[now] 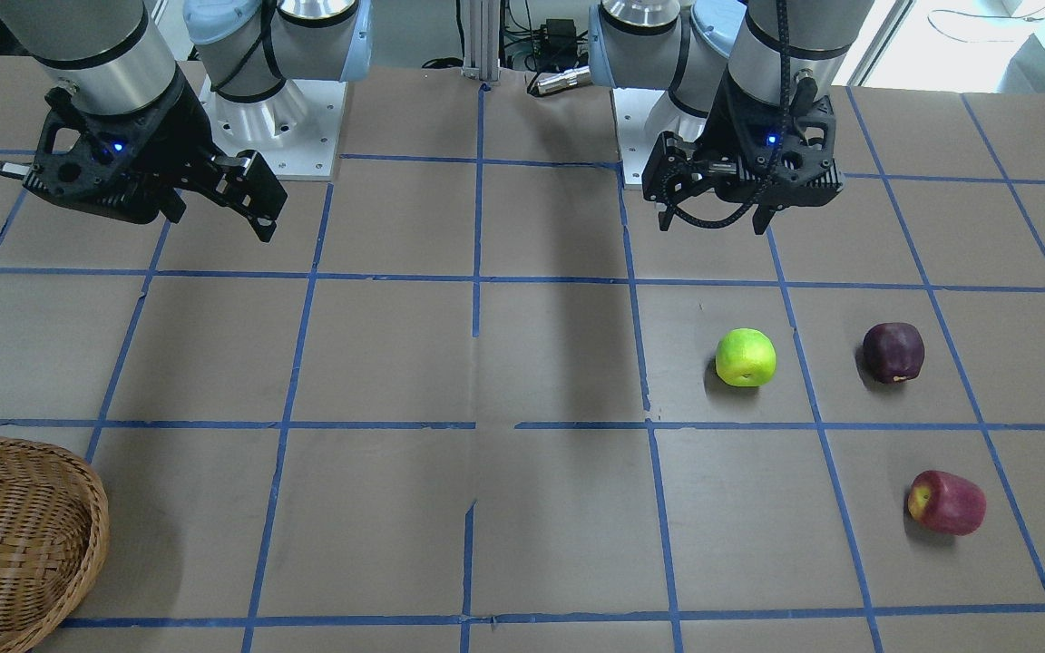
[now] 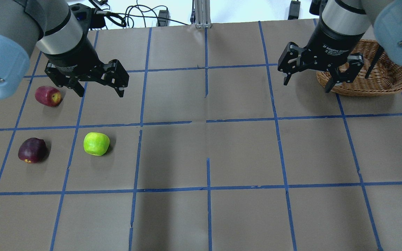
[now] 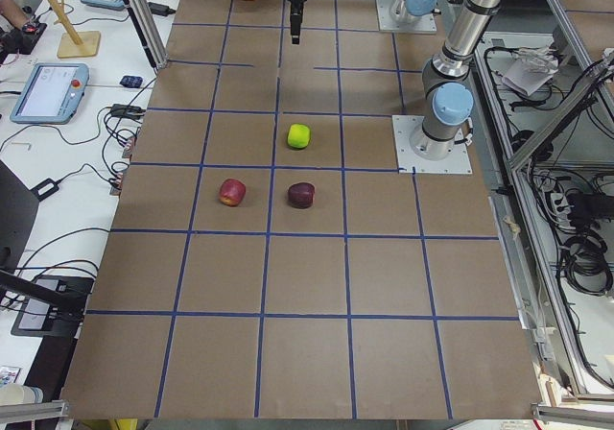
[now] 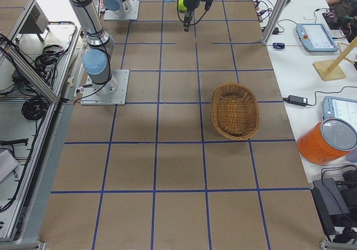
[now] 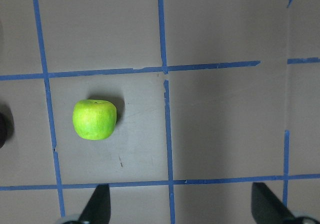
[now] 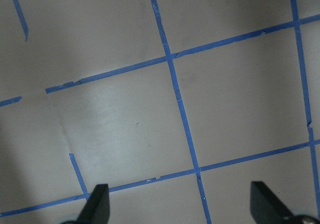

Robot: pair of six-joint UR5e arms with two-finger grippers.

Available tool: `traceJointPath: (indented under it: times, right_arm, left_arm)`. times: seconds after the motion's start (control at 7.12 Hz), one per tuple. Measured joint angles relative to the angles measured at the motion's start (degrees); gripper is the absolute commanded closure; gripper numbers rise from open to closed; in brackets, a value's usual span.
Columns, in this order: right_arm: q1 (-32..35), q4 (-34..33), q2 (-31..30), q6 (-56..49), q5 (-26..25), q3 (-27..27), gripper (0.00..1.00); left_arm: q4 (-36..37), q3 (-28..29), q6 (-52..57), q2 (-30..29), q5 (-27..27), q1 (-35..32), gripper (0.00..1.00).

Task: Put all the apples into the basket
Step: 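Lower the left gripper toward the green apple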

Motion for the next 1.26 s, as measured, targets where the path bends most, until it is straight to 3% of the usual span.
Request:
traceJointPath:
  times: [1.26]
  right_arm:
    - [-0.1,0.0,-0.1,0.0,-0.2,-0.1,0.00]
  left_arm:
    - [1.9,1.0,0.2,-0.8,-0.1,0.8,0.00]
